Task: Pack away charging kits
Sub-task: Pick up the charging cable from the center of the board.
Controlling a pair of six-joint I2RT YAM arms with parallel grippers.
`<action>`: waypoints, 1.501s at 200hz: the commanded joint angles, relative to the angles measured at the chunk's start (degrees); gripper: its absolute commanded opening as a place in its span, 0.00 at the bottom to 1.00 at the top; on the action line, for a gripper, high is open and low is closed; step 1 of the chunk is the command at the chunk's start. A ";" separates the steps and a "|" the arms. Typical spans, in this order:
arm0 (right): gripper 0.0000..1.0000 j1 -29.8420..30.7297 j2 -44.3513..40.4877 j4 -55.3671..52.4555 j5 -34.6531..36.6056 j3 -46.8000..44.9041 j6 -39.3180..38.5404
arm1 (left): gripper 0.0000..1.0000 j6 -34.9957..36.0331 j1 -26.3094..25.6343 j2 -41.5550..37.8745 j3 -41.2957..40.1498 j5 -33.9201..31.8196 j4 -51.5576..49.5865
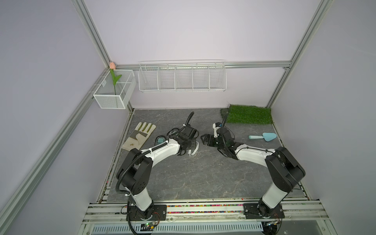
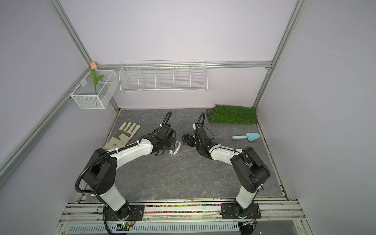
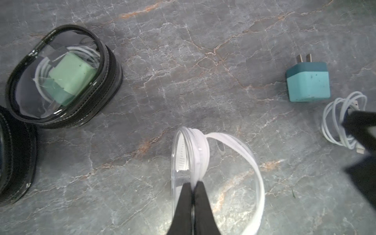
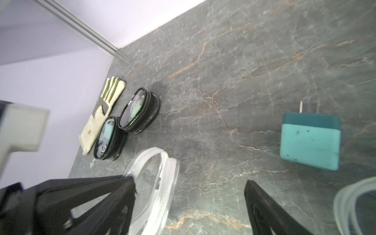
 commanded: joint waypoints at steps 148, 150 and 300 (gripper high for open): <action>0.63 -9.00 5.03 -19.46 18.11 -0.32 7.77 | 0.00 -0.80 -4.04 2.33 8.69 -6.97 -4.97; 0.63 -8.99 5.24 -19.50 18.20 -0.10 7.60 | 0.00 -0.85 -4.02 2.31 8.69 -6.93 -4.97; 0.24 -7.10 10.93 -23.19 19.55 4.01 5.51 | 0.00 -1.16 -4.02 3.79 9.66 -6.31 -4.97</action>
